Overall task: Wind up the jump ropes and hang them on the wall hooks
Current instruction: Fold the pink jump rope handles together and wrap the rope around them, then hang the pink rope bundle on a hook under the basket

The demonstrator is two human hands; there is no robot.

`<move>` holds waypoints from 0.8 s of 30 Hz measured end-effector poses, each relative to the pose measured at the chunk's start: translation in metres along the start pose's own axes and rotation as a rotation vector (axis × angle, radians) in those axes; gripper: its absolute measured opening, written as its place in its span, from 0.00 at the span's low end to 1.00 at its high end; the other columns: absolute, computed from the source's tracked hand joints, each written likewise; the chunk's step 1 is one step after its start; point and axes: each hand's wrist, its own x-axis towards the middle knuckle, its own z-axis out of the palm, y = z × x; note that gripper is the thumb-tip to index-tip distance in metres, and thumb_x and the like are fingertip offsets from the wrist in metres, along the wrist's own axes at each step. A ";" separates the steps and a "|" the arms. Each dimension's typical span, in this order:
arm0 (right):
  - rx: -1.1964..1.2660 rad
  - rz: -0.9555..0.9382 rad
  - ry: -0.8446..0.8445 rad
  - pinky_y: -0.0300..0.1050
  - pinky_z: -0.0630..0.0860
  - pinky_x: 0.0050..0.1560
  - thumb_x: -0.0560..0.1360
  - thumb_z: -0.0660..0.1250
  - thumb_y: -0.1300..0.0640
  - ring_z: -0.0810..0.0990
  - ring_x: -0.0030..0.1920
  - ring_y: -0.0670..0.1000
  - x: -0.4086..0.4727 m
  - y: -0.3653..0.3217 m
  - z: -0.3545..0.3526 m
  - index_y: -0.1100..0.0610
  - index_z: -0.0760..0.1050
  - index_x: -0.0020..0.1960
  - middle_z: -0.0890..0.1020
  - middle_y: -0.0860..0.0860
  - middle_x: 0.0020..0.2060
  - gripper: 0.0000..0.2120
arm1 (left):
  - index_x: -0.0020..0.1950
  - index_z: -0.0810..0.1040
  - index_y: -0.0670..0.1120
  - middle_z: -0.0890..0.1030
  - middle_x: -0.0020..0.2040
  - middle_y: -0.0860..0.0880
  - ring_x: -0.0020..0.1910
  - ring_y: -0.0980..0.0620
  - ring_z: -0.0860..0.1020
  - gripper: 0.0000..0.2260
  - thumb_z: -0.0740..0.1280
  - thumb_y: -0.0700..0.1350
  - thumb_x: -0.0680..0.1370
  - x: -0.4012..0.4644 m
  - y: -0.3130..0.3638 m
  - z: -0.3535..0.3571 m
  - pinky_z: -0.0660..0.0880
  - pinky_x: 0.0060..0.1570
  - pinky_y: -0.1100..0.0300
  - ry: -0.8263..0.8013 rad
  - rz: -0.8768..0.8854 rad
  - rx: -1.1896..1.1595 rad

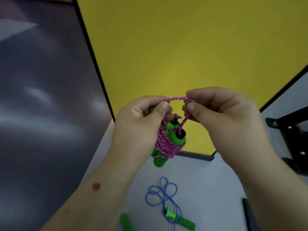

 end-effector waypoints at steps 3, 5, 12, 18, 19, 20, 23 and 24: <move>0.010 0.010 0.038 0.59 0.83 0.52 0.74 0.73 0.66 0.87 0.44 0.56 0.023 -0.066 -0.006 0.50 0.84 0.46 0.87 0.53 0.38 0.11 | 0.45 0.85 0.53 0.87 0.42 0.47 0.44 0.48 0.86 0.11 0.69 0.38 0.80 0.020 0.069 0.009 0.83 0.52 0.47 0.013 -0.009 -0.020; 0.015 0.017 0.058 0.57 0.83 0.52 0.74 0.74 0.66 0.87 0.43 0.54 0.038 -0.115 -0.012 0.51 0.84 0.46 0.87 0.52 0.38 0.10 | 0.45 0.85 0.53 0.87 0.42 0.47 0.44 0.48 0.86 0.10 0.69 0.39 0.80 0.033 0.120 0.014 0.82 0.53 0.46 0.008 -0.007 -0.021; 0.008 0.042 0.105 0.57 0.83 0.52 0.73 0.75 0.65 0.86 0.43 0.54 0.090 -0.285 -0.030 0.52 0.85 0.46 0.86 0.52 0.38 0.08 | 0.47 0.85 0.52 0.87 0.42 0.50 0.44 0.51 0.86 0.08 0.69 0.41 0.81 0.075 0.297 0.032 0.82 0.53 0.48 -0.034 -0.038 0.010; -0.069 0.015 0.124 0.44 0.82 0.43 0.74 0.75 0.64 0.84 0.41 0.54 0.137 -0.390 -0.043 0.52 0.85 0.45 0.86 0.51 0.37 0.07 | 0.45 0.86 0.56 0.87 0.41 0.51 0.45 0.51 0.86 0.10 0.69 0.43 0.81 0.111 0.406 0.048 0.81 0.55 0.43 -0.044 -0.083 0.048; -0.097 -0.001 0.129 0.41 0.81 0.40 0.74 0.75 0.63 0.84 0.40 0.53 0.144 -0.401 -0.043 0.52 0.85 0.45 0.86 0.50 0.36 0.07 | 0.44 0.86 0.56 0.87 0.41 0.52 0.45 0.51 0.86 0.11 0.69 0.43 0.81 0.116 0.416 0.050 0.81 0.55 0.42 -0.043 -0.076 0.051; -0.119 -0.022 0.138 0.40 0.80 0.39 0.74 0.75 0.63 0.84 0.39 0.52 0.152 -0.411 -0.043 0.51 0.84 0.44 0.86 0.48 0.36 0.07 | 0.44 0.86 0.56 0.87 0.40 0.52 0.44 0.52 0.86 0.10 0.69 0.44 0.81 0.123 0.427 0.052 0.81 0.55 0.43 -0.036 -0.062 0.063; -0.127 -0.071 0.164 0.43 0.82 0.42 0.75 0.75 0.61 0.85 0.40 0.49 0.176 -0.442 -0.043 0.49 0.84 0.46 0.86 0.46 0.37 0.07 | 0.45 0.85 0.55 0.87 0.40 0.54 0.44 0.55 0.86 0.09 0.69 0.45 0.81 0.143 0.460 0.055 0.81 0.55 0.45 -0.017 -0.029 0.058; -0.135 -0.089 0.165 0.43 0.82 0.43 0.75 0.74 0.61 0.85 0.41 0.48 0.183 -0.449 -0.042 0.49 0.84 0.47 0.86 0.46 0.38 0.07 | 0.43 0.85 0.56 0.87 0.41 0.54 0.44 0.54 0.86 0.10 0.69 0.45 0.81 0.149 0.468 0.056 0.81 0.55 0.45 -0.018 -0.017 0.056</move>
